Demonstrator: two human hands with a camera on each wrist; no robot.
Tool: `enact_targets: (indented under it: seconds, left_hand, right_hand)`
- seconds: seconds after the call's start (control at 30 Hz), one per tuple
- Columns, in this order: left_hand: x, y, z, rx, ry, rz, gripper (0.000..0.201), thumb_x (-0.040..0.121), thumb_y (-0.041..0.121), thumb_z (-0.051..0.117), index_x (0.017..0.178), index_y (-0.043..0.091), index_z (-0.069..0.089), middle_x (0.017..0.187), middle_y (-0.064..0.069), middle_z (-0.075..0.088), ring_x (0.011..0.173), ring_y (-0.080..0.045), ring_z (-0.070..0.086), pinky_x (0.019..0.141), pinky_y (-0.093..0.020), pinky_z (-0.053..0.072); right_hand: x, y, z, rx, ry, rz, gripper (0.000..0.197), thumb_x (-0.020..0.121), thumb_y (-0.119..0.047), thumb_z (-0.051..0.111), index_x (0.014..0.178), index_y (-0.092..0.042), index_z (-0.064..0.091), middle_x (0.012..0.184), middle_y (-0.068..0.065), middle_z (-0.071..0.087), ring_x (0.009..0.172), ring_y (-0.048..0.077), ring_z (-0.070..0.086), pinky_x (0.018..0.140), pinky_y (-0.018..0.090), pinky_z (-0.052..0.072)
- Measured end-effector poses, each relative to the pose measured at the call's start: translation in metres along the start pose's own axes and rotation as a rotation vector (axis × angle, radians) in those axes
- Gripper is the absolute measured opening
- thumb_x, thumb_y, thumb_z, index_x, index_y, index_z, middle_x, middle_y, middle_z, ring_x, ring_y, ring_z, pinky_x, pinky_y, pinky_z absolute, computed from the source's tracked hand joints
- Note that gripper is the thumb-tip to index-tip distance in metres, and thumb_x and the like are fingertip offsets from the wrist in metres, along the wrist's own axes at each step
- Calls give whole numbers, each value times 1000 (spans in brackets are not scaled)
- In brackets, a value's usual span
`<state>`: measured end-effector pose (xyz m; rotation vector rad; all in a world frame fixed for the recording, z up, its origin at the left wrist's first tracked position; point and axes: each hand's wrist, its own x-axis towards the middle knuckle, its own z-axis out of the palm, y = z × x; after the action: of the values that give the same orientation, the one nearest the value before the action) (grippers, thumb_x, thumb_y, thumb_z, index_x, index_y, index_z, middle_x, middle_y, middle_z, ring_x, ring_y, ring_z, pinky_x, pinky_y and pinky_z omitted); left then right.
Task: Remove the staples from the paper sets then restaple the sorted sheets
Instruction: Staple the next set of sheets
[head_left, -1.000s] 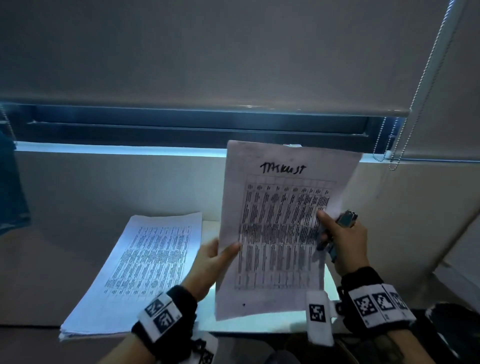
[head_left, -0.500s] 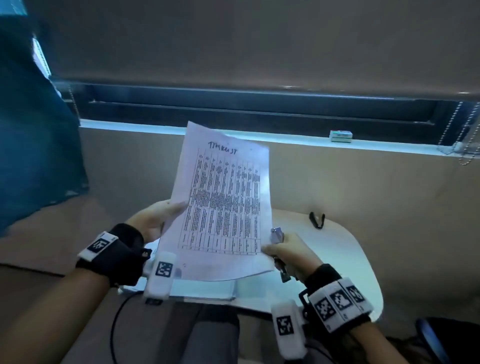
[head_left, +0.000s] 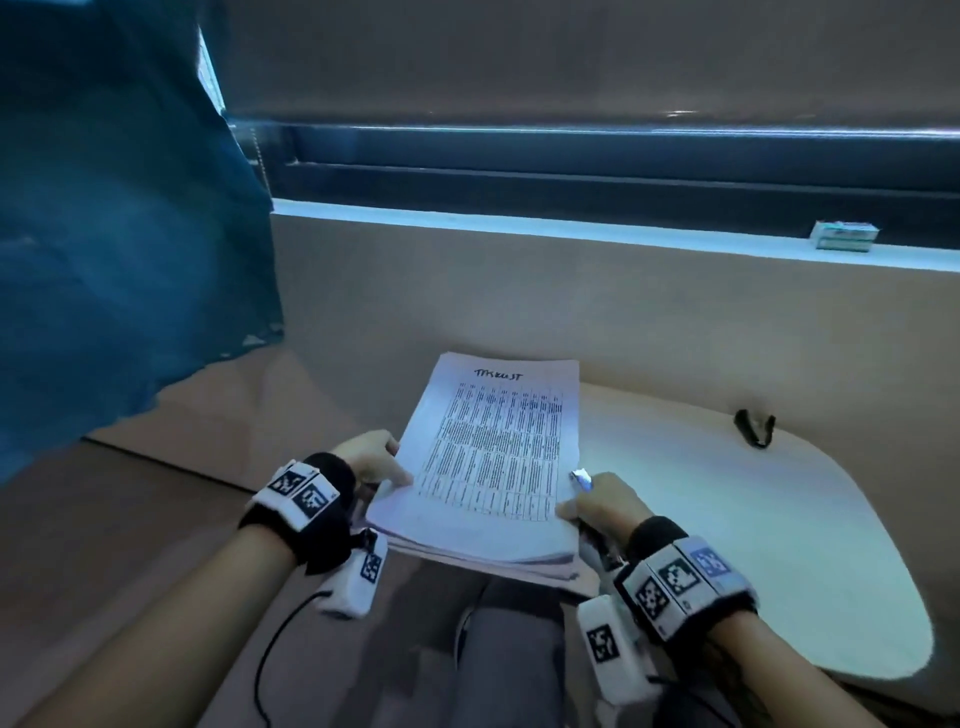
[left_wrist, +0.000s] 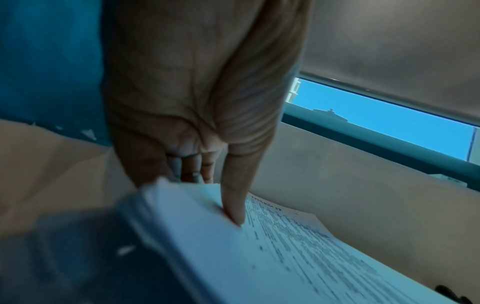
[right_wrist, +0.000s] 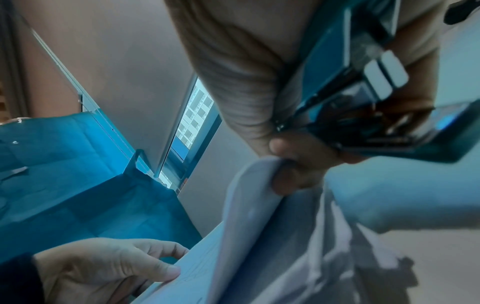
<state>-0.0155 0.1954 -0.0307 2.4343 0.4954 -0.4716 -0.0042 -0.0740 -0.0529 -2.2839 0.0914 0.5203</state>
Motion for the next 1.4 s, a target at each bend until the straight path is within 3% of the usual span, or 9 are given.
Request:
enact_targets:
  seconds: [0.17, 0.33, 0.43, 0.5, 0.63, 0.9, 1.13, 1.27, 1.4]
  left_hand:
    - [-1, -2, 2, -11, 5, -29, 32, 79, 8, 71, 96, 11, 44, 93, -6, 53, 79, -21, 50, 59, -27, 40]
    - [-7, -3, 0, -38, 6, -88, 39, 76, 7, 75, 95, 13, 41, 75, -6, 47, 53, -16, 38, 40, -22, 33]
    - [-10, -1, -2, 133, 53, -64, 58, 83, 31, 69, 127, 10, 38, 119, -12, 51, 95, -26, 56, 74, -34, 48]
    - [-9, 0, 0, 182, 37, -67, 65, 90, 38, 57, 139, 6, 30, 138, -13, 43, 119, -29, 50, 90, -35, 44]
    - [-4, 0, 14, 198, -7, 11, 28, 92, 28, 53, 103, 3, 59, 104, -10, 63, 93, -25, 58, 72, -28, 41]
    - [-16, 15, 34, 367, 99, 6, 31, 94, 21, 49, 111, -5, 53, 116, -16, 58, 99, -28, 56, 79, -31, 44]
    - [-18, 51, 60, 54, 47, 146, 24, 86, 11, 61, 110, 4, 63, 112, -10, 61, 96, -25, 59, 78, -26, 45]
    - [-18, 83, 93, 29, 19, 199, 26, 85, 11, 64, 106, -3, 63, 112, -16, 64, 102, -29, 61, 90, -33, 49]
    - [-18, 108, 111, 8, 4, 233, 12, 82, 9, 67, 90, 3, 60, 96, -14, 61, 85, -24, 59, 79, -31, 49]
  right_hand:
    - [0, -2, 3, -50, -6, 9, 28, 80, -10, 64, 65, -11, 39, 65, 4, 47, 54, 15, 45, 45, 22, 33]
    - [-2, 4, 2, -85, -37, 0, 32, 79, -15, 67, 64, -13, 39, 65, 2, 46, 53, 13, 44, 44, 21, 32]
    - [-2, 7, -1, -47, 2, -13, 34, 82, -24, 67, 65, -14, 39, 66, 0, 47, 53, 11, 45, 45, 21, 33]
    - [-2, 9, -1, 4, 55, -21, 33, 87, -29, 61, 67, -14, 40, 68, 1, 50, 53, 14, 49, 53, 22, 39]
    - [-3, 5, 7, -59, 59, -29, 20, 89, -26, 55, 84, -9, 45, 87, 6, 51, 78, 22, 53, 69, 27, 40]
    - [-7, 12, 12, -121, 78, -21, 17, 88, -25, 52, 92, -11, 43, 114, 16, 55, 84, 24, 48, 71, 26, 34]
    - [-29, 60, -20, 9, 184, 25, 19, 87, -25, 53, 93, -8, 46, 106, 15, 56, 94, 26, 52, 74, 28, 36]
    - [-33, 88, -49, -9, 246, 100, 18, 86, -23, 54, 89, -6, 48, 99, 12, 55, 89, 26, 51, 71, 29, 36]
    - [-35, 104, -71, 41, 277, 148, 21, 86, -20, 55, 72, -10, 45, 76, 6, 51, 72, 21, 48, 61, 29, 36]
